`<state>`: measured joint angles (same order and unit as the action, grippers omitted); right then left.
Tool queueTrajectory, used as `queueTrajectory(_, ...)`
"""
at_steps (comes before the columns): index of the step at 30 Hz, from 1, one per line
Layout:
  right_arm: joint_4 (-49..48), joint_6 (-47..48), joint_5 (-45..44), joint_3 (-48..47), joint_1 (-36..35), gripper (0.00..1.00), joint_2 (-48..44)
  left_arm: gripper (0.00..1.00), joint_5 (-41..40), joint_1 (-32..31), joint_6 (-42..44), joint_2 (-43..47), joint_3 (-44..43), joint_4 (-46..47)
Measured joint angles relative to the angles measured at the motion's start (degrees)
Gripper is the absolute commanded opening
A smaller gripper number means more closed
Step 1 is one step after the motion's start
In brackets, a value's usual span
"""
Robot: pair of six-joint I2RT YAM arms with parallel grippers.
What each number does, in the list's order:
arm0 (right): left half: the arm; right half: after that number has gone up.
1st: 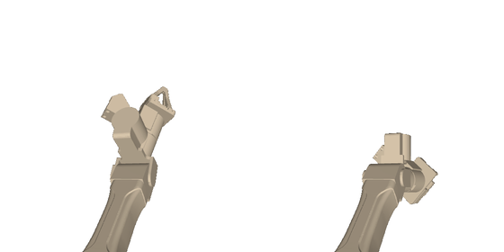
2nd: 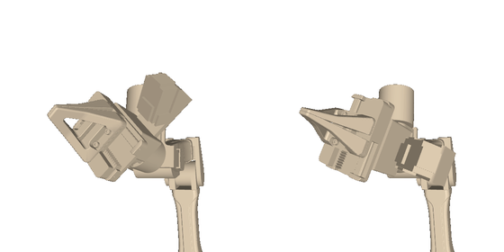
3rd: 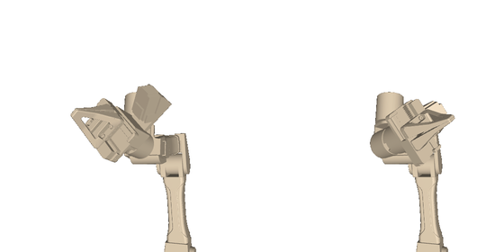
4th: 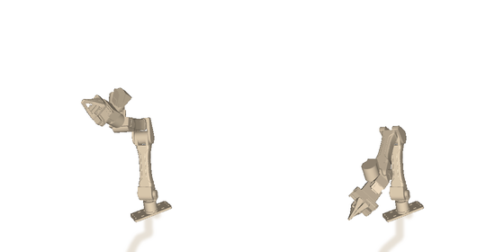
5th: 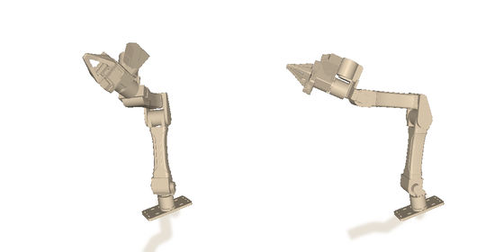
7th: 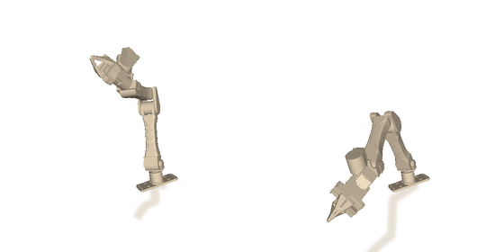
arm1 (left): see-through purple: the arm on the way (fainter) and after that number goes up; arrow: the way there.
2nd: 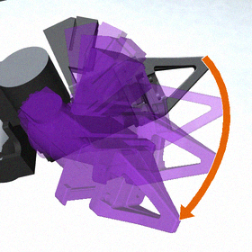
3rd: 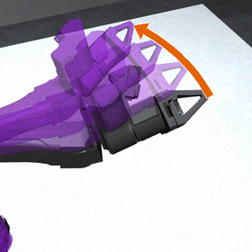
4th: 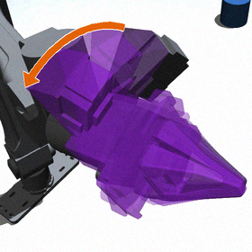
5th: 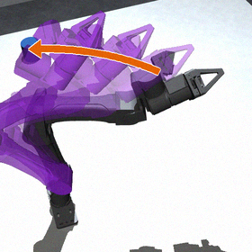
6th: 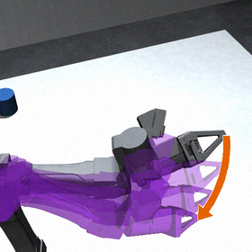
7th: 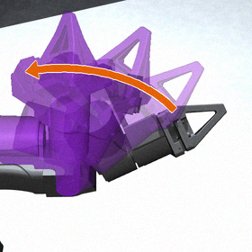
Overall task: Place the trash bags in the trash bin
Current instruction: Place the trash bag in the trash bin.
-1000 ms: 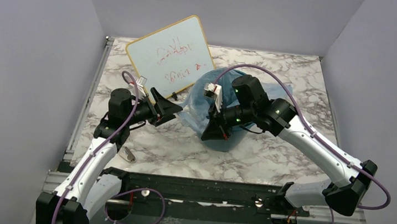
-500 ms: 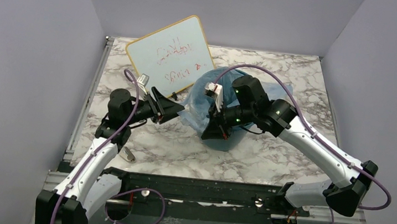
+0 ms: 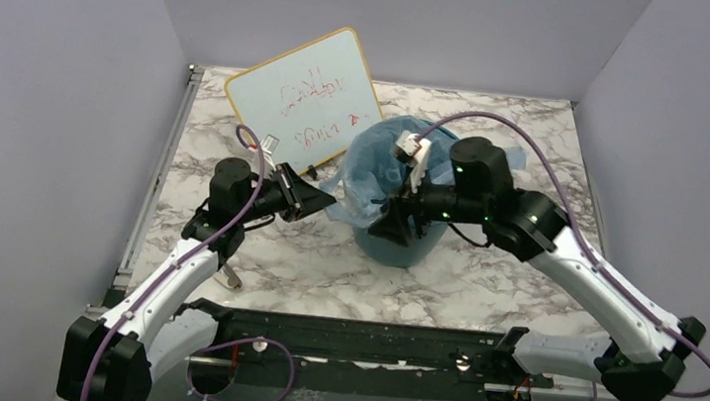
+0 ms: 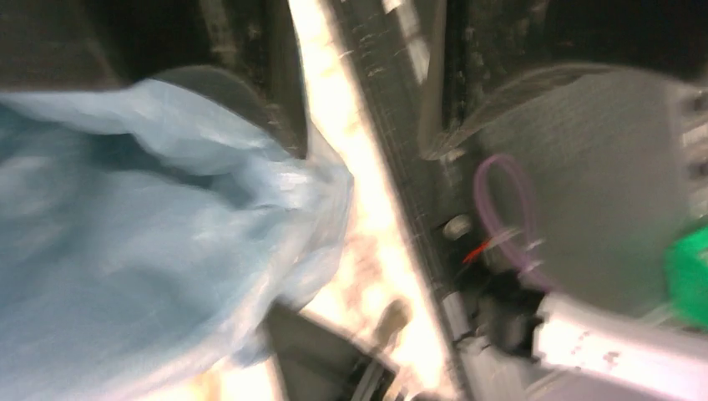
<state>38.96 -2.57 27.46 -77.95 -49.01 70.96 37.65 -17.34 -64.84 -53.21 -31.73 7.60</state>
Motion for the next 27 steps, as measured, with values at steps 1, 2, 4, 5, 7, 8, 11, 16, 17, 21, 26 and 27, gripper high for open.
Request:
queueTrajectory(1,-1.4,-0.1,-3.2,0.0,-0.1,0.78,-2.0,0.17,-0.5,0.0,0.3,0.1,-0.1,0.1)
queueTrajectory(2,-3.1,-0.5,-7.1,0.1,-0.1,0.82,-4.2,0.16,-0.8,0.0,0.7,-0.1,-0.4,0.2)
queueTrajectory(4,-7.8,-0.6,-17.8,1.2,0.0,0.86,-9.7,0.15,-0.8,0.0,1.5,-1.0,-1.3,0.5)
queueTrajectory(5,-9.6,-0.7,-24.0,1.8,0.0,0.87,-12.5,0.15,-0.8,0.0,1.9,-1.7,-1.8,0.6)
queueTrajectory(7,-10.9,-1.2,-36.5,1.7,0.1,0.88,-15.9,0.15,-0.7,0.0,3.0,-3.2,-3.1,0.6)
queueTrajectory(8,-10.4,-2.0,-43.1,0.7,0.2,0.88,-16.6,0.15,-0.7,0.0,3.5,-3.7,-3.5,0.6)
queueTrajectory(11,-7.1,-6.0,-57.1,-3.5,2.3,0.88,-15.0,0.15,-0.7,0.0,5.2,-4.2,-4.5,-0.1)
queueTrajectory(16,-1.0,-12.5,-57.8,-2.8,17.4,0.9,-12.3,0.15,-0.3,0.0,7.5,-4.7,-5.4,-0.4)
queueTrajectory(17,0.2,-13.6,-54.9,-2.5,22.7,0.9,-11.5,0.15,-0.2,0.0,7.8,-4.8,-5.4,-0.5)
queueTrajectory(21,1.7,-18.8,-38.8,-1.3,39.4,0.84,-7.6,0.15,0.7,0.0,9.3,-5.4,-5.7,-1.5)
queueTrajectory(26,2.2,-24.5,-26.4,0.3,41.1,0.68,-7.2,0.15,1.9,0.0,11.1,-5.7,-7.1,-3.7)
queueTrajectory(27,2.4,-24.7,-24.5,0.1,41.1,0.64,-7.3,0.15,1.9,0.0,11.3,-5.6,-7.3,-3.8)
